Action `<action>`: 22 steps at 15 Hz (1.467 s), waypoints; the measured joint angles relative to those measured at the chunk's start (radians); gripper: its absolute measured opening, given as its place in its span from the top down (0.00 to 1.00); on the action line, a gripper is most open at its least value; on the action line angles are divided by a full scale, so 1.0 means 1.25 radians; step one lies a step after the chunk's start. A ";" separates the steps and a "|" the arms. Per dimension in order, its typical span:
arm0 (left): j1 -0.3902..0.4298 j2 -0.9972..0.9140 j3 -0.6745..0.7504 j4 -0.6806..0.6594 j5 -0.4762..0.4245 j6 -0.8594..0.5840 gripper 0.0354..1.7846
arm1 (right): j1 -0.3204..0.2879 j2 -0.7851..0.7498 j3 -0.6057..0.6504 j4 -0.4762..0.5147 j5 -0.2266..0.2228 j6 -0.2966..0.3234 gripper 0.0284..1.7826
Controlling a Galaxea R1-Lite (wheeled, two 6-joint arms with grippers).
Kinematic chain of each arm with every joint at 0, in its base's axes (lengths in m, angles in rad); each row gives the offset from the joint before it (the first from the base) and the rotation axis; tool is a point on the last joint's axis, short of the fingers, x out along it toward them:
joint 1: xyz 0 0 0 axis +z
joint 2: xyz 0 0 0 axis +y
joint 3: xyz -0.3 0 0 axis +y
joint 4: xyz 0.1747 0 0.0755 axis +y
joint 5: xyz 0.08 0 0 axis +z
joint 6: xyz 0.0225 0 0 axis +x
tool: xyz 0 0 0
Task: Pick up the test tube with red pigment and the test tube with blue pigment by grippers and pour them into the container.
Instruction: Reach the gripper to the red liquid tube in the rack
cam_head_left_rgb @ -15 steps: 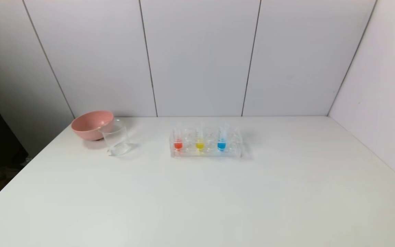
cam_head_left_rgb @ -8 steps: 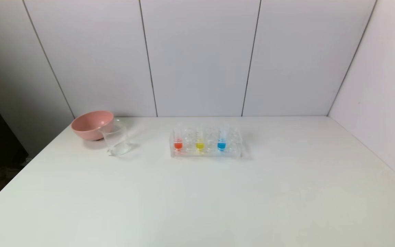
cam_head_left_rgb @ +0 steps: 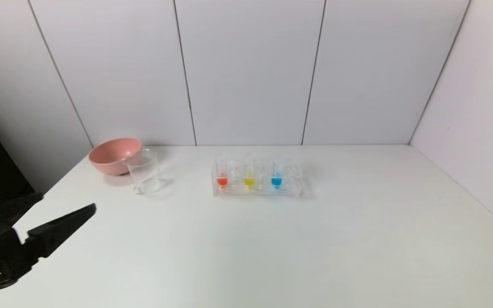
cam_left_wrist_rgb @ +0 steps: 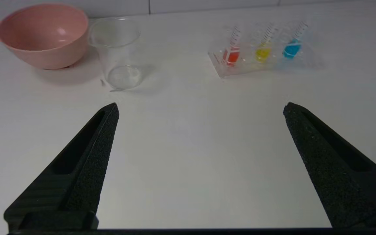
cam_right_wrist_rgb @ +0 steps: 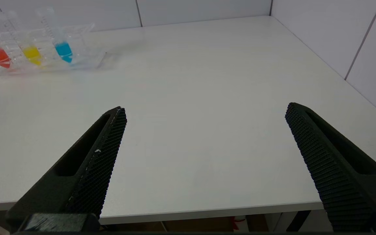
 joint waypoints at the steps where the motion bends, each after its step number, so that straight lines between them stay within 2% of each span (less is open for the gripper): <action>1: -0.039 0.059 -0.024 -0.010 0.004 -0.005 0.01 | 0.000 0.000 0.000 0.000 0.000 0.000 0.00; 3: -0.150 0.175 -0.083 -0.023 0.068 -0.032 0.01 | 0.000 0.000 0.000 0.000 0.000 0.000 0.00; 4: -0.209 0.237 -0.123 -0.026 0.125 -0.057 0.01 | 0.000 0.000 0.000 0.000 0.000 0.000 0.00; 7: -0.322 0.394 -0.235 -0.025 0.288 -0.122 0.01 | 0.000 0.000 0.000 0.000 0.000 0.000 0.00; 11: -0.404 0.599 -0.386 -0.025 0.532 -0.171 0.01 | 0.000 0.000 0.000 0.000 0.000 0.000 0.00; 13: -0.423 0.679 -0.461 -0.025 0.607 -0.187 0.01 | 0.000 0.000 0.000 0.000 0.000 0.000 0.00; 16: -0.431 0.766 -0.542 -0.031 0.640 -0.202 0.01 | 0.000 0.000 0.000 0.000 0.000 0.000 0.00; 22: -0.425 0.877 -0.632 -0.059 0.644 -0.207 0.01 | 0.000 0.000 0.000 0.000 0.000 0.000 0.00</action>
